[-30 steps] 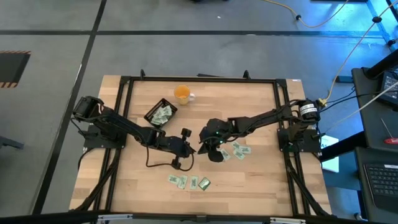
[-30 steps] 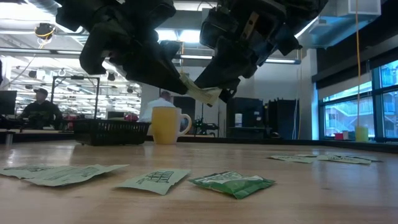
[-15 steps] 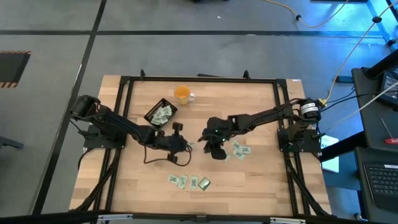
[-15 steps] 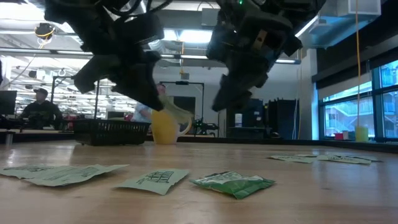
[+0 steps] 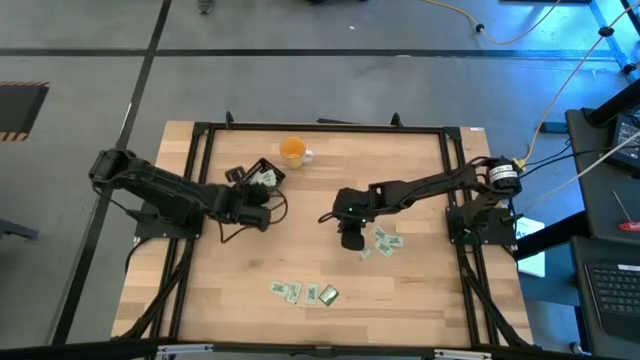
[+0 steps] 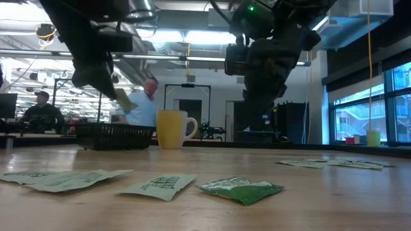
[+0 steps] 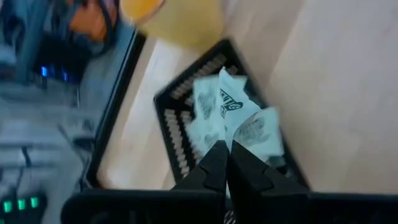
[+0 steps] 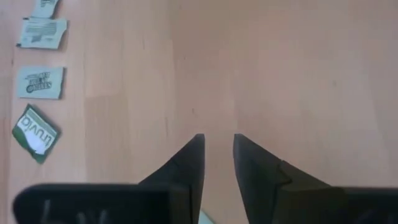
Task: Pick and place Stevia / Truvia into bins
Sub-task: Put the green stevia packet into the black bin
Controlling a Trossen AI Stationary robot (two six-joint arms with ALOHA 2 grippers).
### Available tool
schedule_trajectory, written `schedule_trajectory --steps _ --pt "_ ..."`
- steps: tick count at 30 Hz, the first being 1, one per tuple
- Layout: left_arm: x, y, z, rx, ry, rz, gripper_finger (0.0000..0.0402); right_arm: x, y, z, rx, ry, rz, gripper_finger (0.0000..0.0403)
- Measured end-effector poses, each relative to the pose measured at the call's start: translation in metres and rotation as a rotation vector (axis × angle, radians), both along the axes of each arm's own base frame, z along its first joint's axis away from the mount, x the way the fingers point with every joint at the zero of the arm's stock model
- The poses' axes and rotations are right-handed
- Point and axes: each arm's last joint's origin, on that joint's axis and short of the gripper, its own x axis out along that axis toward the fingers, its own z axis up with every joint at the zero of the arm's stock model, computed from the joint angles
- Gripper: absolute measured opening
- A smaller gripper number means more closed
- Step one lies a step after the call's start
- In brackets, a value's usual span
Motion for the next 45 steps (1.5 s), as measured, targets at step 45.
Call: schedule_trajectory --steps 45 --pt "0.006 0.021 -0.022 -0.087 0.022 0.126 0.0070 -0.112 0.082 -0.017 -0.227 0.559 -0.448 0.0074"
